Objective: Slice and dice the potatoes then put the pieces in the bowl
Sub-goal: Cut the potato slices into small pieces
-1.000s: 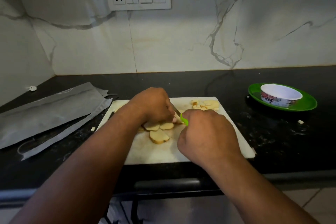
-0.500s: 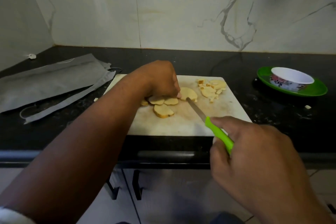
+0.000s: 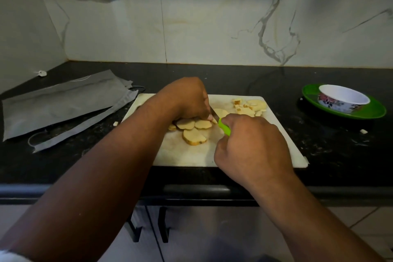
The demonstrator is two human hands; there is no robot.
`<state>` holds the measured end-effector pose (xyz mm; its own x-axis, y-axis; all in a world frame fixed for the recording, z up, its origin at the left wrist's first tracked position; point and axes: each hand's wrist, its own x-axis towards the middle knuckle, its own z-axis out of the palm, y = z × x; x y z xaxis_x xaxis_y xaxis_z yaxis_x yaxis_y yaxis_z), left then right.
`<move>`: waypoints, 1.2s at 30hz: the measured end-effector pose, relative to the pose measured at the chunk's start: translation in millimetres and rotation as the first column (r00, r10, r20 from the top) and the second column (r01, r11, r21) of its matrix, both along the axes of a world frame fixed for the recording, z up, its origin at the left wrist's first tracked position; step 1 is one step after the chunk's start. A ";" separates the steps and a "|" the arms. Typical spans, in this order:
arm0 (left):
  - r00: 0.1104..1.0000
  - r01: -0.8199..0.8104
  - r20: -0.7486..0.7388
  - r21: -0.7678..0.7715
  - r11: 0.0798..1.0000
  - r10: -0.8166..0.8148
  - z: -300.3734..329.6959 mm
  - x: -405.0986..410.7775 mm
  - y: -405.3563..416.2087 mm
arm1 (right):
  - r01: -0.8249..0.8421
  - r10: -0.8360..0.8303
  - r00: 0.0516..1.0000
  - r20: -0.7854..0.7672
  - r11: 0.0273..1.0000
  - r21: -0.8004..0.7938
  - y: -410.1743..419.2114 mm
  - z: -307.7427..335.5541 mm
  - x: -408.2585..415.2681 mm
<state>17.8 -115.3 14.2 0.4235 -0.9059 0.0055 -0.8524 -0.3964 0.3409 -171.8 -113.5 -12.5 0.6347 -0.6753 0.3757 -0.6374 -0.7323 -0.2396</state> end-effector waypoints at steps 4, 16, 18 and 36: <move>1.000 0.014 0.013 0.010 1.000 -0.015 -0.5 0.5 -0.7 | 0.007 -0.007 1.000 -0.007 1.000 -0.010 0.5 -5.1 -3.9; 0.993 0.017 0.114 0.030 0.999 -0.020 0.5 -4.3 -0.3 | -0.049 0.050 0.999 -0.007 0.998 0.026 28.5 -9.7 -47.8; 0.992 0.031 0.124 0.032 0.999 -0.035 1.2 -5.3 0.3 | -0.057 0.056 0.998 0.012 0.998 0.042 35.7 -8.9 -59.4; 0.913 0.402 -0.016 -0.123 0.907 -0.407 -0.8 -6.1 9.9 | -0.058 0.056 0.998 0.037 0.996 0.062 40.8 -21.1 -73.2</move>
